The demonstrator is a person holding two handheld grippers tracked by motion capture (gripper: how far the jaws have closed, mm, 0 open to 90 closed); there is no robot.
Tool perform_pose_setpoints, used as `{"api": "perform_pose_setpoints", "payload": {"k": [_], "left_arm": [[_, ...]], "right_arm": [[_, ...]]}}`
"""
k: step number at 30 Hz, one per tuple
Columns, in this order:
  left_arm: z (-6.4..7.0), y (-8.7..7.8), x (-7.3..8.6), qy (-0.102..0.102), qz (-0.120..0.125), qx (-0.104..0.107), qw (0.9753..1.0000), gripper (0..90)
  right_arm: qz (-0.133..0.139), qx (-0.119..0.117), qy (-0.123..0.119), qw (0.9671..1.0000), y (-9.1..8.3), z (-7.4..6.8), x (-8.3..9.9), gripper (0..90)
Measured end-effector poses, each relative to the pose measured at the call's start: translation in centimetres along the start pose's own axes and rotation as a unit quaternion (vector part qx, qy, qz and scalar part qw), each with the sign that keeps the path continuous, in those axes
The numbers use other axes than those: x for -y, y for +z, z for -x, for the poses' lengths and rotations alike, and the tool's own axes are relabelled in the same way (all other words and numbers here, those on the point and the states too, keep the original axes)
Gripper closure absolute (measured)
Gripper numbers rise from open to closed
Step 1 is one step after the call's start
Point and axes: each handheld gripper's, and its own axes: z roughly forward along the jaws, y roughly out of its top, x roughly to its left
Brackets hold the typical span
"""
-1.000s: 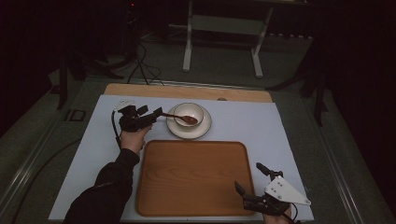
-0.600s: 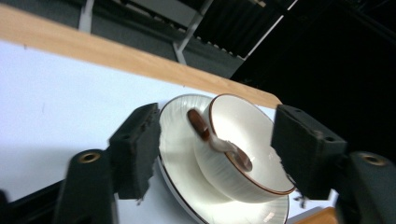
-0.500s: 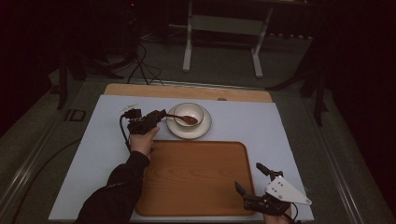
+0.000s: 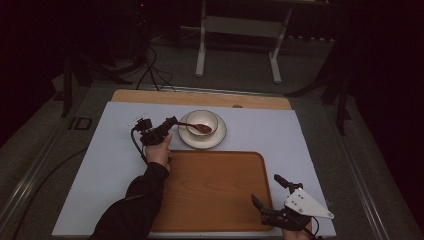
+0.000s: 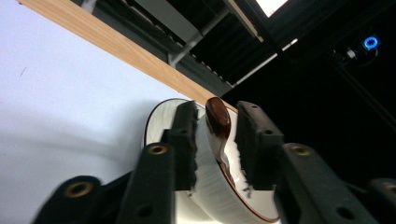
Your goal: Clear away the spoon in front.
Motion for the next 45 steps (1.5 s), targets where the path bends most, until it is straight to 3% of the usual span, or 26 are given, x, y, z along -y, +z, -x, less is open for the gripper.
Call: {"api": "perform_pose_setpoints", "payload": {"k": [3,7,16,19,20,27,29,30,34,40,42,45], "left_arm": [[0.0,0.1,0.2,-0.017,0.008,0.002,0.9998,81.6],[0.1,0.2,0.4,-0.017,0.010,0.009,0.9998,82.6],[0.8,-0.4,-0.8,0.014,0.016,0.013,0.9997,83.1],[1.2,-0.9,-1.7,0.031,0.019,0.015,0.9992,83.2],[1.6,-1.3,-2.4,0.045,0.018,0.012,0.9987,83.2],[2.8,-3.1,-4.7,0.063,0.020,0.020,0.9976,83.2],[2.8,-3.1,-4.7,0.063,0.020,0.020,0.9976,83.2],[3.5,-3.9,-5.6,0.078,0.016,0.022,0.9966,83.2],[4.3,-4.8,-6.6,0.094,0.010,0.024,0.9952,83.3],[5.8,-7.2,-8.8,0.126,-0.021,0.033,0.9912,83.3],[6.1,-7.7,-9.2,0.137,-0.034,0.037,0.9894,83.3],[6.7,-8.4,-9.7,0.156,-0.063,0.044,0.9847,83.3]], "right_arm": [[0.000,0.000,0.000,1.0000,0.0,0.0,0.0,10.2],[-0.001,0.001,-0.001,1.0000,0.0,0.0,0.0,10.3],[0.001,0.001,-0.001,1.0000,0.0,0.0,0.0,10.3],[0.001,0.001,-0.001,1.0000,0.0,0.0,0.0,10.3],[0.001,0.001,-0.001,1.0000,0.0,0.0,0.0,10.3],[0.000,0.002,0.000,1.0000,0.0,0.0,0.0,10.3],[0.001,0.003,0.000,1.0000,0.0,0.0,0.0,10.3],[0.001,0.003,0.000,1.0000,0.0,0.0,0.0,10.2],[0.000,0.003,0.001,1.0000,-0.1,0.0,0.0,10.3],[-0.001,0.002,0.001,1.0000,0.0,0.0,0.0,10.3],[-0.001,0.002,0.001,1.0000,0.0,0.0,0.0,10.3],[-0.001,0.003,0.001,1.0000,0.0,-0.1,0.0,10.3]]}}
